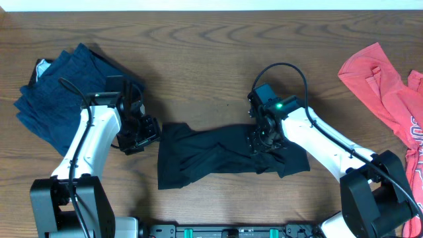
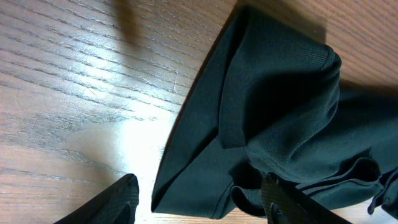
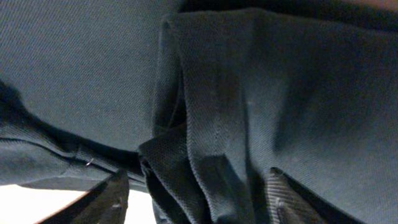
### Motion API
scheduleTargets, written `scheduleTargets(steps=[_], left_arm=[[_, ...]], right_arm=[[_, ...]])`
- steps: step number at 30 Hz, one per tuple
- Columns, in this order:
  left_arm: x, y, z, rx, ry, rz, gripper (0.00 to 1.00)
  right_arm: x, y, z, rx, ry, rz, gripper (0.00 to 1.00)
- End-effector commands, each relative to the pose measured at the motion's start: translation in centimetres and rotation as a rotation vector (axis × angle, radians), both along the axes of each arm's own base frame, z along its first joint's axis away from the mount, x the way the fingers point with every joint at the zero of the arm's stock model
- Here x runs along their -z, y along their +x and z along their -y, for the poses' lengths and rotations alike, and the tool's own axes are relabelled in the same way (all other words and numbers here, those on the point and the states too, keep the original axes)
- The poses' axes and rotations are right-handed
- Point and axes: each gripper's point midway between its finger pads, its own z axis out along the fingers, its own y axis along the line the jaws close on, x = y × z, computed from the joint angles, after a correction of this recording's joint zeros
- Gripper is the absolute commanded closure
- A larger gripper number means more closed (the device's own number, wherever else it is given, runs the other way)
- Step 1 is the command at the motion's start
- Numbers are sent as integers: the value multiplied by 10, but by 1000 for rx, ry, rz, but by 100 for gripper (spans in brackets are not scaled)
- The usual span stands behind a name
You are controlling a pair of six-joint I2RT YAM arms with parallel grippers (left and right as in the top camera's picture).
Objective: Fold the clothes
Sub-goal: 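Lift the strip's right end with the right gripper and fold it leftward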
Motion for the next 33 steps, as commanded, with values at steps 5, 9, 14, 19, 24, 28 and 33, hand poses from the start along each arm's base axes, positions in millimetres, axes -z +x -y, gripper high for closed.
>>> scheduleTargets(steps=[5, 9, 14, 19, 24, 28, 33], left_arm=[[-1, -2, -1, -4, -1, -3, 35], [-1, -2, -1, -4, -1, -2, 35], [-1, -2, -1, -4, -1, -3, 35], [-1, -2, -1, -4, -1, -2, 35], [-1, -2, -1, -4, -1, -2, 35], [-1, -2, -1, -4, -1, -3, 35], [-1, -5, -1, 3, -2, -13, 28]], right_arm=[[3, 6, 3, 5, -43, 24, 65], [5, 13, 0, 22, -37, 48, 99], [2, 29, -8, 83, 2, 104, 99], [-5, 45, -12, 131, 41, 160, 99], [-7, 51, -19, 127, 78, 181, 99], [-9, 37, -37, 43, 156, 128, 91], [-9, 8, -37, -49, 177, 13, 66]])
